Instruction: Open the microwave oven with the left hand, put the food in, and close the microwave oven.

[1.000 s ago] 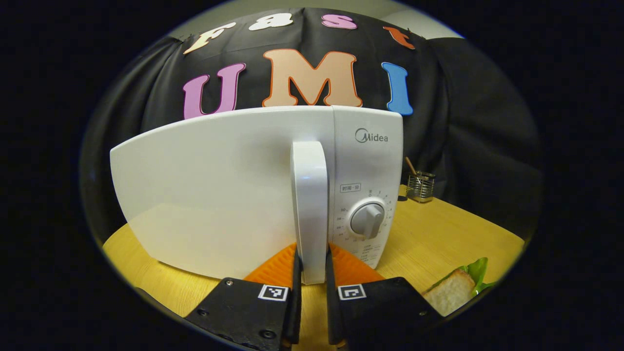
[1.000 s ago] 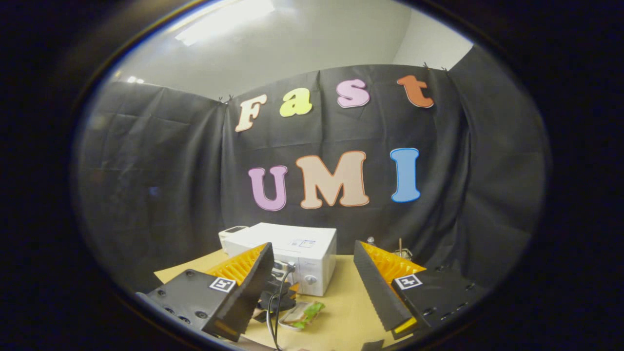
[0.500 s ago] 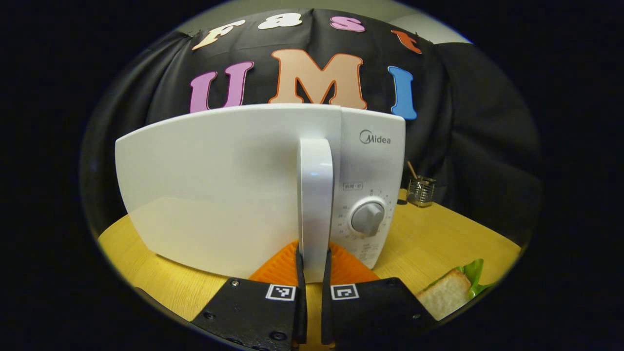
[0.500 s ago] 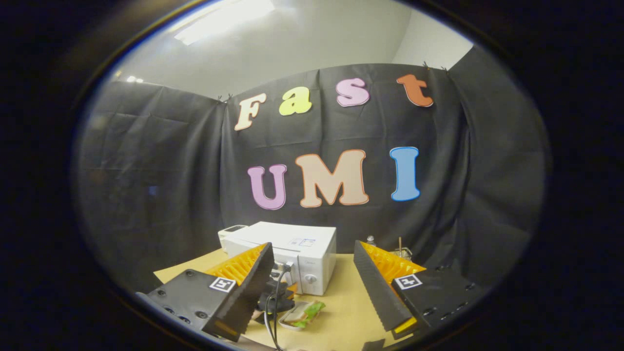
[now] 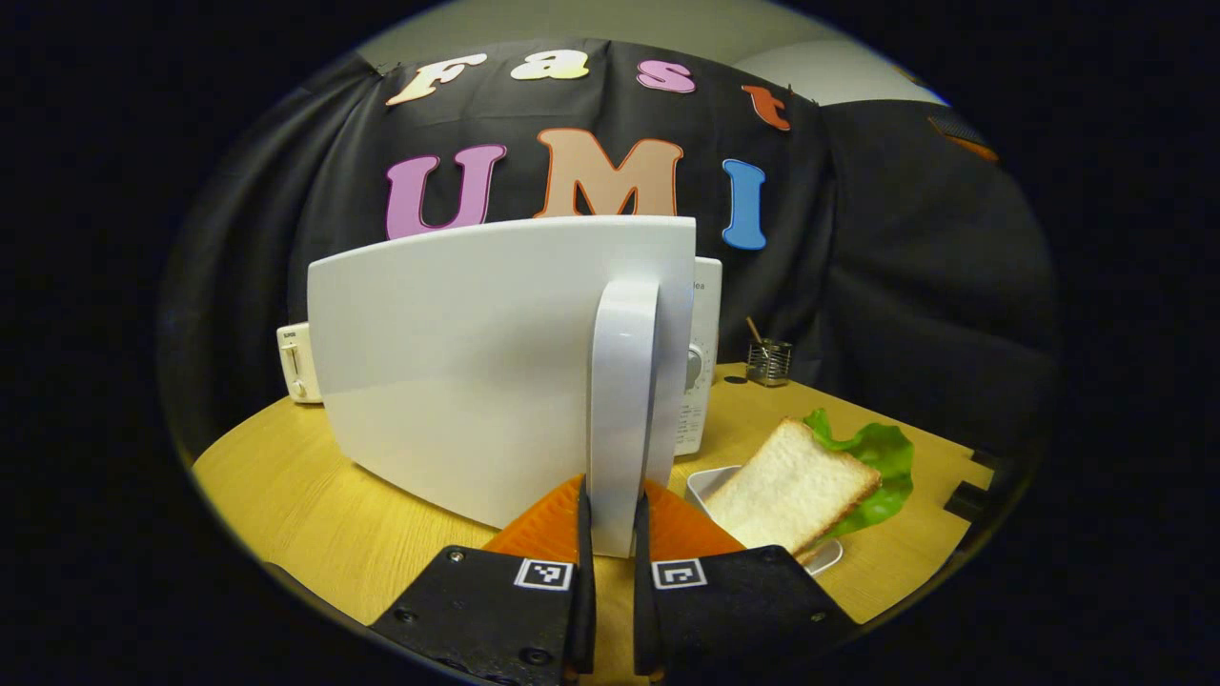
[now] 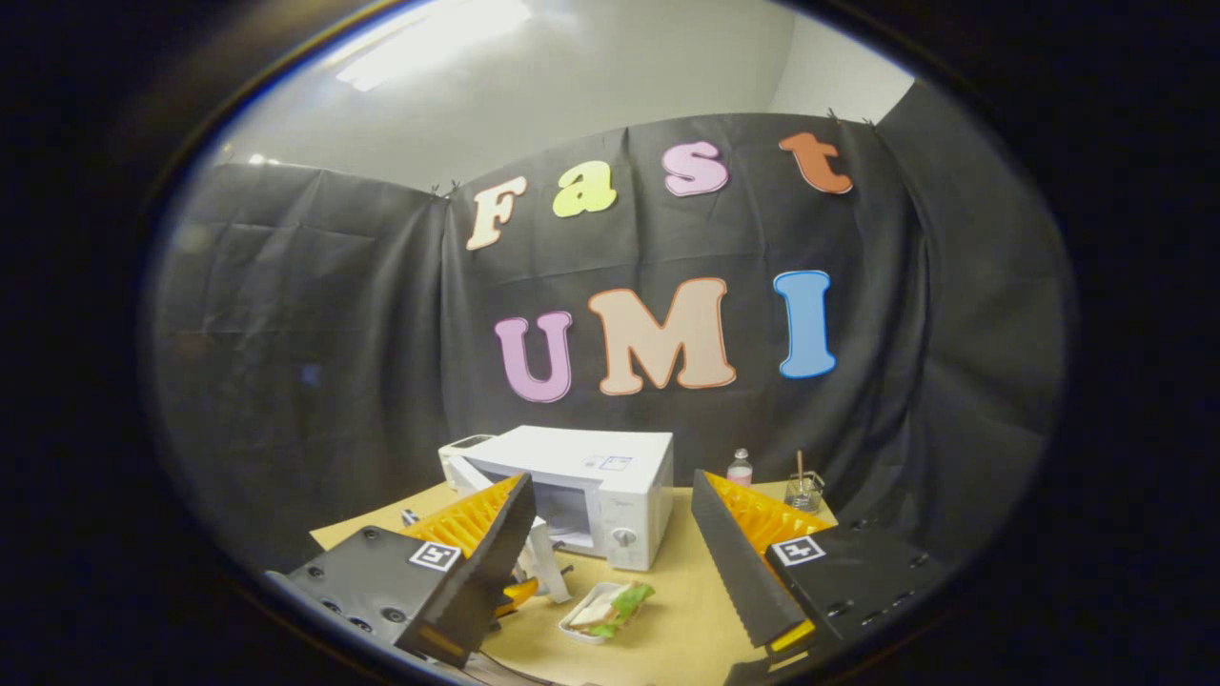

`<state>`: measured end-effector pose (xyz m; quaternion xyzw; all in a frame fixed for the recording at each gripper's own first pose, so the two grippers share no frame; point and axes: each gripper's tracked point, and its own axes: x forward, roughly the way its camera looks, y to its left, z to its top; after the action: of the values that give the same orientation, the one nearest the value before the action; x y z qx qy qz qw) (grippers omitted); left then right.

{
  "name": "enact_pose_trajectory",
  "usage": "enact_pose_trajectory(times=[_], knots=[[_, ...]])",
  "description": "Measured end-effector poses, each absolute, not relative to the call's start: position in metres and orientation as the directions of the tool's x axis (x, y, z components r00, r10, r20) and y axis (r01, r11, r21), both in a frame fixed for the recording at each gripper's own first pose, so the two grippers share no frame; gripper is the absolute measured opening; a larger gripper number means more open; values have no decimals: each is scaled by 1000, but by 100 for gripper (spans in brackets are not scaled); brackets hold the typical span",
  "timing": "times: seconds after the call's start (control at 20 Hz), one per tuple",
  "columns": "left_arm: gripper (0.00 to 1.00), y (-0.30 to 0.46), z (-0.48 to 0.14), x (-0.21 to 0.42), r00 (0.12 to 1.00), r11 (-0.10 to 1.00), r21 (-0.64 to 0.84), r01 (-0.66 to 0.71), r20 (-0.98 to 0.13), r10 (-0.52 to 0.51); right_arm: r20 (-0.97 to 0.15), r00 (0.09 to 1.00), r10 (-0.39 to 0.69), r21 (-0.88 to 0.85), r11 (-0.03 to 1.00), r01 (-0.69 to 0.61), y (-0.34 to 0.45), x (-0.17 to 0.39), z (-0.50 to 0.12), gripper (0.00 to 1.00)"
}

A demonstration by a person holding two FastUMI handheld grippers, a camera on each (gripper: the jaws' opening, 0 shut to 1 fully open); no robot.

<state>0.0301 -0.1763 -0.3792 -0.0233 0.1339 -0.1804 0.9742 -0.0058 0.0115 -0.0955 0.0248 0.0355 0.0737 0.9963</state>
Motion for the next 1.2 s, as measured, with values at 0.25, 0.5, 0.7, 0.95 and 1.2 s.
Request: enact_pose_trajectory(times=[0.25,0.5,0.7,0.95,1.2], knots=[[27,-150,-378,9,910,944,-74,322,-251,-330,-95,982,165,57,985,-160,20,-3,-114,96],[26,-123,-380,-10,916,954,-79,291,-266,-301,-120,976,179,75,982,-171,28,5,-132,96],[40,-93,-378,-23,922,963,-59,264,-277,-270,-138,969,204,104,976,-190,38,12,-144,96],[77,-49,-382,-35,926,977,-119,178,-316,-207,-178,961,213,99,975,-198,46,24,-164,96],[97,-11,-383,-50,924,981,-156,112,-348,-161,-249,942,227,89,973,-211,56,32,-196,96]])
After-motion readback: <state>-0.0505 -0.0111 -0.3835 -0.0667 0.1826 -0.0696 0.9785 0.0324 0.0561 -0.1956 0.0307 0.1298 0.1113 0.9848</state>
